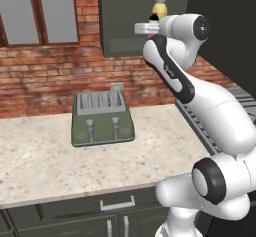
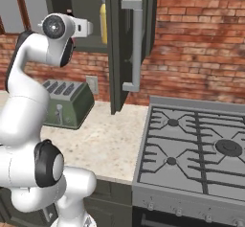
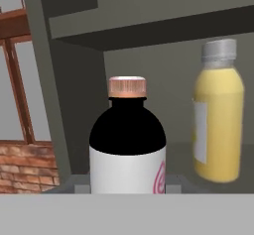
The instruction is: Sort all alcoholic drinks to one cabinet, and non-alcoholic drinks to the other.
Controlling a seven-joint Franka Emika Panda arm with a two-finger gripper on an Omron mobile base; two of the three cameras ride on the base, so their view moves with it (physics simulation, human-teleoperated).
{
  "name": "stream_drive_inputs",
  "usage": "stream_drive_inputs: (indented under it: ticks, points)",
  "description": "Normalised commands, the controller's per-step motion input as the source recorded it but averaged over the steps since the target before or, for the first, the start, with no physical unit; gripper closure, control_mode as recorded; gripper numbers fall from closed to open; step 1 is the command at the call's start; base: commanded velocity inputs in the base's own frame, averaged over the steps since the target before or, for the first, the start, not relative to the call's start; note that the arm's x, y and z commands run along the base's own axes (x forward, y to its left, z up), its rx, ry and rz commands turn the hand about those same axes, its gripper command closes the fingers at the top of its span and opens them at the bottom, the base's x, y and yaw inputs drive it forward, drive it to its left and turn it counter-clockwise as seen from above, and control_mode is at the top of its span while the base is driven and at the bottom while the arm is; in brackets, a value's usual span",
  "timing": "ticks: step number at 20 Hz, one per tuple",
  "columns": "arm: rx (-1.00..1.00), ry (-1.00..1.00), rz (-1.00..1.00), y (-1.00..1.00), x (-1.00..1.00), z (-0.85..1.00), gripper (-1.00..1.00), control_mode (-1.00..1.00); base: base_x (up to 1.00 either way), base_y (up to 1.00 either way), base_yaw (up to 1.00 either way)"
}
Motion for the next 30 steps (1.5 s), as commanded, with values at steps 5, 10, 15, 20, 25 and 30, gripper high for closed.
stream_drive_inputs:
  ticks: [5,10,15,20,25,30]
  points:
    - [0.00,-0.01,0.00,0.07,0.17,-0.09,1.00,-1.00,0.00,0.00,0.00]
    - [0.00,0.00,0.00,0.14,0.31,-0.15,1.00,-1.00,0.00,0.00,0.00]
    - [0.00,0.00,0.00,0.11,0.26,-0.23,1.00,-1.00,0.00,0.00,0.00]
    - [0.00,0.00,0.00,0.05,0.23,-0.14,1.00,-1.00,0.00,0.00,0.00]
    - [0.00,0.00,0.00,0.00,0.13,-0.01,1.00,-1.00,0.00,0.00,0.00]
    - [0.00,-0.03,0.00,0.00,0.08,0.00,1.00,-1.00,0.00,0.00,0.00]
